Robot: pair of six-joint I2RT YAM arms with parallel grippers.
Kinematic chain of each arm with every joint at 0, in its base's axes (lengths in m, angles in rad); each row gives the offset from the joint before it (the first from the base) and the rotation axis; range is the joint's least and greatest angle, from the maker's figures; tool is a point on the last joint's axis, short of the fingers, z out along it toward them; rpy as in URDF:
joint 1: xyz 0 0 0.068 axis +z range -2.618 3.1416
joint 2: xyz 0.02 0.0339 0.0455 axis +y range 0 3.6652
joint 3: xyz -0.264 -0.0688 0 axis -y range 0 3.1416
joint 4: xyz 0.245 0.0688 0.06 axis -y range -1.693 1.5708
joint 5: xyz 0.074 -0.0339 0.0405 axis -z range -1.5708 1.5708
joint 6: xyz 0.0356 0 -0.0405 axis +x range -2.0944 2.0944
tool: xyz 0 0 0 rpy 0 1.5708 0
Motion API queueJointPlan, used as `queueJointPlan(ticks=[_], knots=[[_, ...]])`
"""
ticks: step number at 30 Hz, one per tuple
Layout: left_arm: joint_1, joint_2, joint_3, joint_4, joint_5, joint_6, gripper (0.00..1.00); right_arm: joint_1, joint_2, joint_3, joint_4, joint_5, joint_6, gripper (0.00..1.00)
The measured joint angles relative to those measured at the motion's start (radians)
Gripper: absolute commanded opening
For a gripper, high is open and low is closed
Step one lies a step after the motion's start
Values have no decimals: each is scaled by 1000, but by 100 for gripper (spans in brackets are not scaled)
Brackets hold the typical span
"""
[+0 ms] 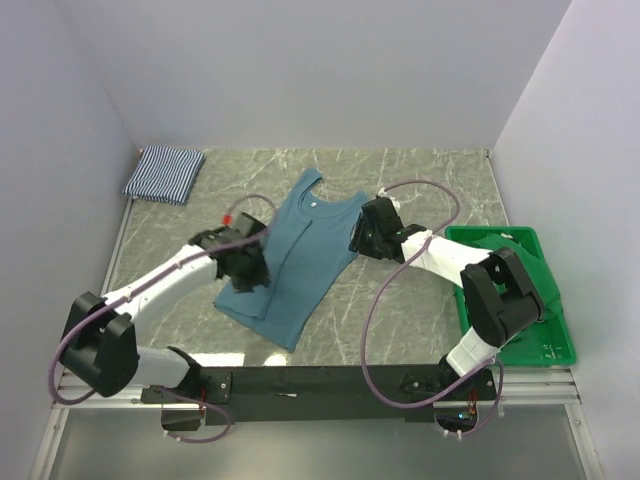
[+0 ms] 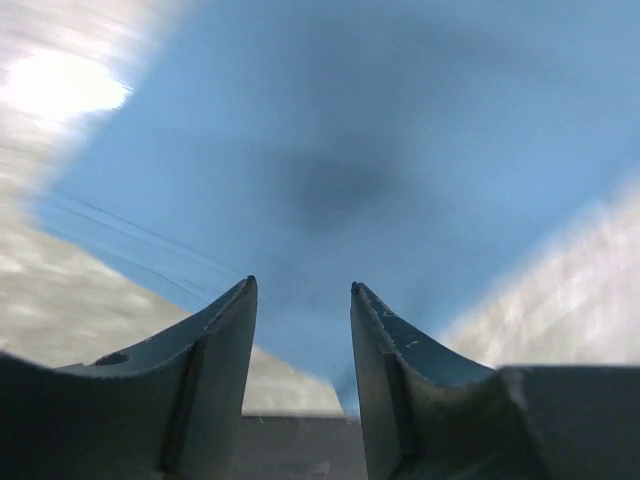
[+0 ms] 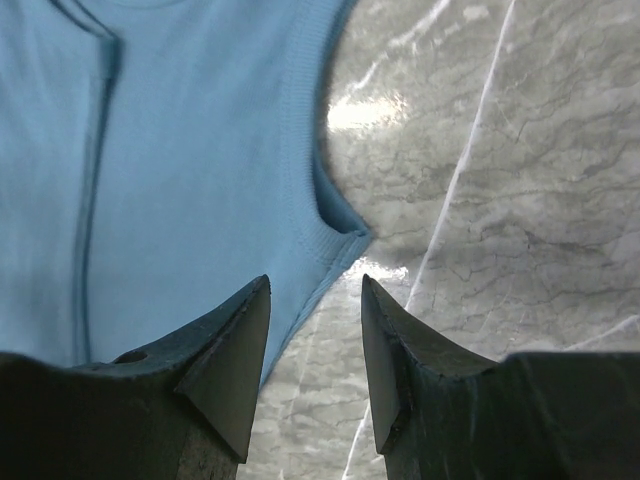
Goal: Fold and stack the tank tops
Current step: Fold the tank top
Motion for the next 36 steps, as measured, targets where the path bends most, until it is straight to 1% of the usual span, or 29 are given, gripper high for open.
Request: queueJointPlan(ticks=[3, 6, 11, 14, 15, 17, 18, 20, 21, 25, 28, 36], knots=[[-195, -27, 12, 5, -3, -19, 50, 0, 27, 0, 1, -3, 7, 49], [-332, -25, 11, 9, -1, -44, 50, 0, 57, 1, 8, -3, 11, 49], [-492, 14, 10, 42, -19, -88, 53, -1, 119, 18, 23, -3, 19, 48], [-572, 50, 10, 53, -43, -117, 53, -5, 137, 20, 41, -6, 26, 45], [-591, 61, 9, 58, -51, -129, 53, -6, 142, 20, 46, -8, 28, 40], [-616, 78, 9, 61, -64, -140, 52, -8, 148, 22, 59, -14, 35, 36], [-627, 85, 9, 61, -72, -148, 52, -8, 150, 22, 62, -14, 38, 29], [-640, 95, 9, 61, -85, -159, 51, -8, 152, 22, 63, -18, 43, 23], [-654, 107, 9, 59, -103, -165, 51, -8, 152, 22, 66, -19, 47, 17], [-690, 153, 11, 47, -137, -187, 50, -9, 152, 22, 69, -21, 52, 6], [-713, 186, 11, 34, -155, -198, 49, -9, 152, 22, 69, -21, 55, 5], [-766, 253, 40, 1, -191, -227, 46, -23, 152, 22, 69, -21, 55, 4]])
